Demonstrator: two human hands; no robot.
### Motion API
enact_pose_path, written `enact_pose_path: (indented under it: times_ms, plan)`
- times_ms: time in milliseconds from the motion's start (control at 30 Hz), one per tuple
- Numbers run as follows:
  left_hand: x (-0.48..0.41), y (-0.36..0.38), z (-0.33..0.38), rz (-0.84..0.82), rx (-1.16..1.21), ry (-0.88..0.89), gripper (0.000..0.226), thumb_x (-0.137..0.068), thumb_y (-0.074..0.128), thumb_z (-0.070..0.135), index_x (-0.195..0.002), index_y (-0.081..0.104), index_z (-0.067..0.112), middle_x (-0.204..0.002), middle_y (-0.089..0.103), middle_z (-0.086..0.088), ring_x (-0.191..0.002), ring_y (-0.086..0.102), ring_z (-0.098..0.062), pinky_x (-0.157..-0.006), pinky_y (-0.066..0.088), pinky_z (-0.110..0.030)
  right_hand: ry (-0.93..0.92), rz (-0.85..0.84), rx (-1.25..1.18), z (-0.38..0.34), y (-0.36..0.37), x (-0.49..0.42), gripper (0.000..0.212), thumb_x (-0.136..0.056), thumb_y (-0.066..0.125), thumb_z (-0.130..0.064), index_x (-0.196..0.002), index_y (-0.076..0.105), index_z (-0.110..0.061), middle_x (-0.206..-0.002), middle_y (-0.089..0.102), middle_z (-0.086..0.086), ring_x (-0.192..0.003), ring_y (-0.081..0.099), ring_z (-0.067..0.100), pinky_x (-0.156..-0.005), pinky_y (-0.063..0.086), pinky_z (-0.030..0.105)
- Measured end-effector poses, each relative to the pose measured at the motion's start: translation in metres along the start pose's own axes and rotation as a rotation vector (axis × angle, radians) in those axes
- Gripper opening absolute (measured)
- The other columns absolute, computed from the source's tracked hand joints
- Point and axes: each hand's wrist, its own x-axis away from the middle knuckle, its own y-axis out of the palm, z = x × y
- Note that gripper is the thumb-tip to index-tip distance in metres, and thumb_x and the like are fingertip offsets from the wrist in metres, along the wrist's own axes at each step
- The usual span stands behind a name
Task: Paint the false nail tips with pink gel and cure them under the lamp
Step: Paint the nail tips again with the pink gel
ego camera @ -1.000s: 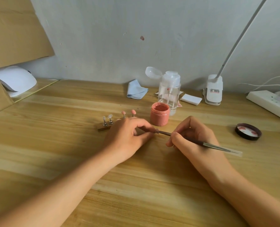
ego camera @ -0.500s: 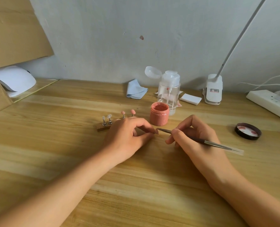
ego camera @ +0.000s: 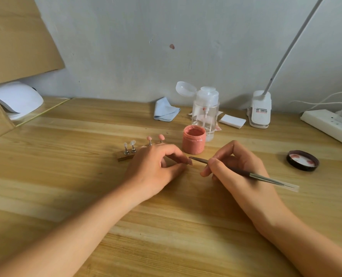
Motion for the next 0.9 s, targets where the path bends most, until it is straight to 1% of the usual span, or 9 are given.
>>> enact_pose_path:
  times_ms: [100,200,300,433,567,667,733,800,900]
  plan:
    - [0.0000,-0.0001,0.0000,0.002,-0.005,0.006,0.017,-0.083,0.077,0.020,-0.080,0.072,0.035,-0.043,0.049,0.029,-0.039,0.042,-0.002,-0.043,0.027,-0.014,0.006,-0.003,0.005,-0.0004,0.0005,-0.0001,0.009,-0.091,0.061,-0.001,-0.085,0.055,-0.001,-0.072,0.075,0.004,-0.056,0.059,0.000,-0.056,0.042,0.011]
    - [0.0001,-0.0002,0.0000,-0.002,-0.001,0.021,0.015,-0.084,0.077,0.018,-0.083,0.074,0.032,-0.048,0.051,0.035,-0.040,0.042,-0.001,-0.043,0.028,-0.010,0.005,0.050,-0.025,0.0010,-0.0008,-0.0004,0.010,-0.091,0.060,-0.002,-0.084,0.053,-0.001,-0.070,0.074,0.002,-0.058,0.052,0.013,-0.055,0.041,0.019]
    - [0.0003,0.0001,-0.0001,0.000,-0.002,0.025,0.015,-0.083,0.077,0.016,-0.083,0.074,0.031,-0.049,0.051,0.037,-0.040,0.042,0.000,-0.043,0.028,-0.009,0.014,0.058,-0.045,0.0023,-0.0016,-0.0007,0.011,-0.091,0.060,-0.003,-0.084,0.053,0.000,-0.070,0.074,0.002,-0.060,0.048,0.017,-0.054,0.041,0.020]
    - [0.0009,0.0002,-0.0010,-0.002,0.000,0.023,0.017,-0.084,0.076,0.016,-0.082,0.072,0.032,-0.048,0.050,0.036,-0.040,0.043,0.001,-0.044,0.029,-0.011,0.009,-0.002,-0.006,0.0021,0.0002,0.0000,0.013,-0.093,0.062,-0.008,-0.085,0.054,-0.002,-0.071,0.075,0.000,-0.059,0.053,0.012,-0.057,0.043,0.017]
    - [-0.0005,0.0008,-0.0028,-0.009,0.030,0.004,0.016,-0.083,0.076,0.016,-0.080,0.072,0.032,-0.057,0.058,0.031,-0.043,0.042,-0.002,-0.046,0.026,-0.013,0.016,0.071,-0.101,0.0024,-0.0021,-0.0004,0.015,-0.093,0.061,-0.008,-0.082,0.054,-0.002,-0.070,0.074,0.007,-0.059,0.059,0.003,-0.059,0.046,0.013]
    - [0.0002,0.0010,-0.0032,-0.007,0.032,0.007,0.017,-0.083,0.076,0.015,-0.080,0.071,0.031,-0.046,0.050,0.029,-0.040,0.041,-0.001,-0.044,0.026,-0.013,0.038,0.063,-0.105,0.0028,-0.0014,-0.0008,0.016,-0.093,0.061,-0.009,-0.081,0.054,-0.001,-0.070,0.074,0.008,-0.058,0.059,0.002,-0.058,0.046,0.012]
    - [0.0007,0.0010,-0.0043,-0.005,0.048,-0.009,0.014,-0.083,0.076,0.018,-0.080,0.071,0.031,-0.040,0.046,0.020,-0.040,0.039,-0.003,-0.045,0.025,-0.016,0.042,0.060,-0.096,0.0031,-0.0006,-0.0011,0.016,-0.093,0.061,-0.010,-0.081,0.054,-0.001,-0.069,0.074,0.007,-0.057,0.058,0.002,-0.058,0.046,0.011]
    - [0.0007,0.0011,-0.0059,-0.003,0.073,-0.027,0.013,-0.083,0.077,0.020,-0.081,0.071,0.032,-0.038,0.042,0.014,-0.040,0.038,-0.005,-0.045,0.024,-0.019,0.043,0.061,-0.102,0.0031,-0.0006,-0.0013,0.017,-0.094,0.061,-0.010,-0.081,0.054,-0.001,-0.069,0.074,0.007,-0.057,0.058,0.002,-0.057,0.046,0.011]
    - [0.0004,0.0010,-0.0062,-0.008,0.085,-0.042,0.013,-0.082,0.076,0.021,-0.081,0.071,0.033,-0.037,0.040,0.012,-0.039,0.037,-0.006,-0.047,0.024,-0.021,0.047,0.044,-0.101,0.0027,-0.0008,-0.0014,0.017,-0.094,0.060,-0.010,-0.083,0.054,0.000,-0.070,0.074,0.006,-0.058,0.059,0.001,-0.058,0.046,0.011]
